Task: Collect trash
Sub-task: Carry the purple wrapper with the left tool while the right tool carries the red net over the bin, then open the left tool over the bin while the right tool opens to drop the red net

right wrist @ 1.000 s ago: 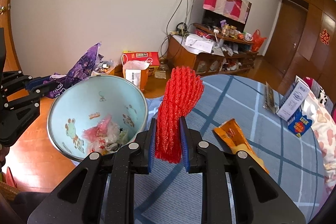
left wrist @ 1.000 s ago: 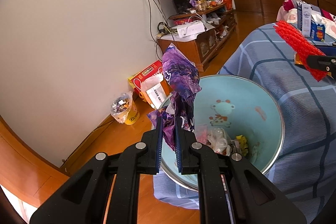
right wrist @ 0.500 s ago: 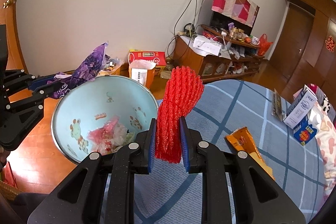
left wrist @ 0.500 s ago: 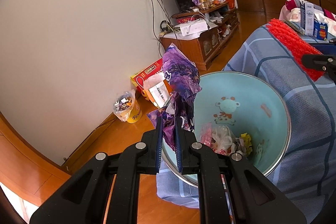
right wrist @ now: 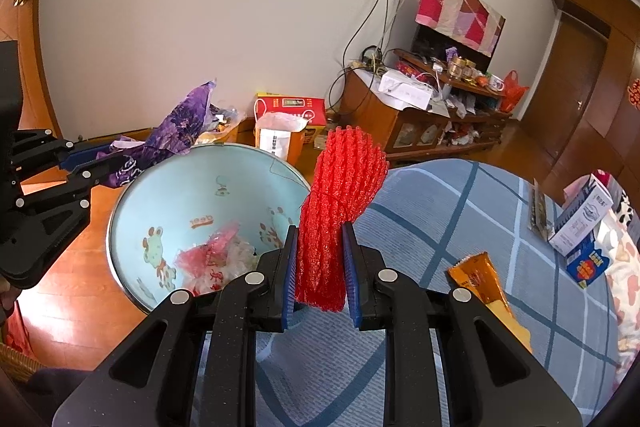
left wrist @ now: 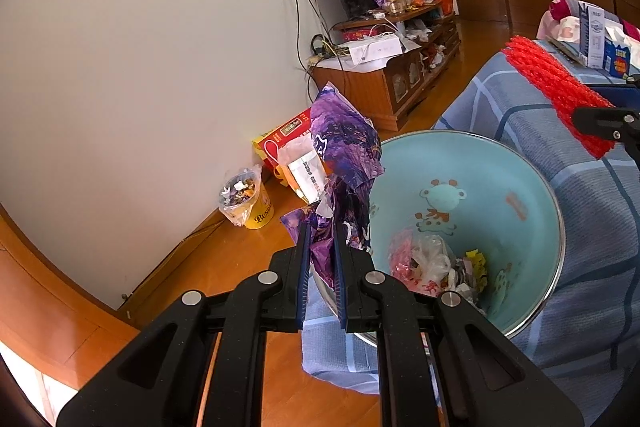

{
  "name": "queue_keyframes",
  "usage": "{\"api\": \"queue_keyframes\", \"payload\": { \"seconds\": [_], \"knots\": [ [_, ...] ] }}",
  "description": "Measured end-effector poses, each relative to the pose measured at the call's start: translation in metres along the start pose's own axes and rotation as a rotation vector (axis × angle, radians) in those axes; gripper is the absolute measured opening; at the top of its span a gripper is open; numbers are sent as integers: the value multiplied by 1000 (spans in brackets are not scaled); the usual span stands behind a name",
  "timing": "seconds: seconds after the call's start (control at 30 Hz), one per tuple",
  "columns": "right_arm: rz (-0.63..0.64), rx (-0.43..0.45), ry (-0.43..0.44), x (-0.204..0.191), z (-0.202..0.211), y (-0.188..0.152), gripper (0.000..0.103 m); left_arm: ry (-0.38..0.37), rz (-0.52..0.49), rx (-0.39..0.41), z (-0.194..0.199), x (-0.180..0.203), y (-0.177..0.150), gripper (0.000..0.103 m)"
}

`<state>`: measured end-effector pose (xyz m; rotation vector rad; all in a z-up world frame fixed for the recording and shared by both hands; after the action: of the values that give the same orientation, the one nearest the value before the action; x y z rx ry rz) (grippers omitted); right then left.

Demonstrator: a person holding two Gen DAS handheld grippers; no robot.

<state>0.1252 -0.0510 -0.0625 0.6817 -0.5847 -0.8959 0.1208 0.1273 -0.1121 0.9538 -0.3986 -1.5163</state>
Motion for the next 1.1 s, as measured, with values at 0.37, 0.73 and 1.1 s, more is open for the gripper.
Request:
{"api": "queue_keyframes", "payload": {
  "seconds": [0.37,0.73,1.1],
  "knots": [
    [19,1,12,-8,-2,4,21,3,8,7,3,-3,0,11],
    [41,-1,36,-17,-6,5,22,-5,9,1,2,-6,-1,12],
    [29,4,56,-18,-9,1,51,-18,-6,11,7,2,-3,53]
  ]
}}
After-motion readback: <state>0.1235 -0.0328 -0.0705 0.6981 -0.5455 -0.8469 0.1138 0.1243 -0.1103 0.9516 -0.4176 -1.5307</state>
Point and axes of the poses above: each gripper's, at about its wrist camera, not at the fingertips, and z roughly against the way its jaws point, x to its right, y to its top, the point moved 4 cm from there along -z, roughly the way its jaws point
